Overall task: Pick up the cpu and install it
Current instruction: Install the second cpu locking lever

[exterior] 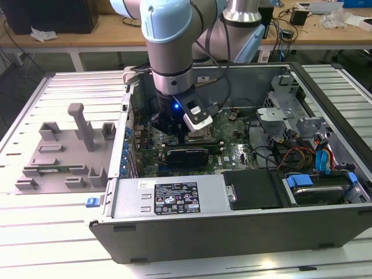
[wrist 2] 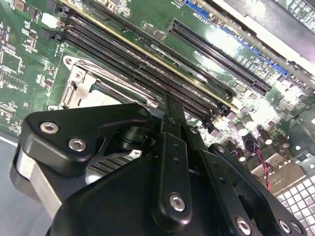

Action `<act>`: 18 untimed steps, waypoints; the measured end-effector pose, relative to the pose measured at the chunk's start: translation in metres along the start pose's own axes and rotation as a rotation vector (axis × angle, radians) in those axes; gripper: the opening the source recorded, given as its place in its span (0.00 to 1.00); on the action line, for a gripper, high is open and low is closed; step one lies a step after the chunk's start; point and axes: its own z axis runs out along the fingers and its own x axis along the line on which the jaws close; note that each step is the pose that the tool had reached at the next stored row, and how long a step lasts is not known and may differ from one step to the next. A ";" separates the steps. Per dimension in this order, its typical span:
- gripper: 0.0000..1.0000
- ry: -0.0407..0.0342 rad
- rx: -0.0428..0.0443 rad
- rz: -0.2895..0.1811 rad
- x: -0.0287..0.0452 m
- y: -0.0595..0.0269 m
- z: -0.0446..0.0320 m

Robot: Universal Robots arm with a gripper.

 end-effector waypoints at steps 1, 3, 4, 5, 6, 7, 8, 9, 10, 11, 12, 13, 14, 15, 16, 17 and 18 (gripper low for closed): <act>0.11 -0.0002 -0.0082 0.000 0.0000 -0.0012 0.0000; 0.11 -0.0006 -0.0248 0.002 0.0000 -0.0035 -0.0001; 0.11 -0.0007 -0.0323 0.002 0.0001 -0.0045 -0.0002; 0.11 -0.0010 -0.0441 0.003 0.0001 -0.0060 -0.0002; 0.11 -0.0012 -0.0514 0.004 0.0001 -0.0068 -0.0001; 0.11 -0.0015 -0.0586 0.004 0.0001 -0.0074 0.0000; 0.11 -0.0017 -0.0688 0.005 0.0002 -0.0079 0.0001; 0.11 -0.0018 -0.0767 0.006 0.0003 -0.0082 0.0002; 0.11 -0.0021 -0.0891 0.007 0.0004 -0.0085 0.0003; 0.11 -0.0022 -0.0941 0.007 0.0004 -0.0088 0.0004; 0.11 -0.0024 -0.0979 0.007 0.0005 -0.0091 0.0005; 0.11 -0.0024 -0.0996 0.007 0.0005 -0.0096 0.0005; 0.11 -0.0024 -0.0999 0.008 0.0005 -0.0103 0.0004; 0.11 -0.0024 -0.1001 0.008 0.0005 -0.0126 0.0003; 0.11 -0.0025 -0.1002 0.008 0.0006 -0.0148 0.0001; 0.11 -0.0024 -0.1001 0.007 0.0006 -0.0157 0.0000; 0.11 -0.0024 -0.1003 0.008 0.0006 -0.0164 0.0000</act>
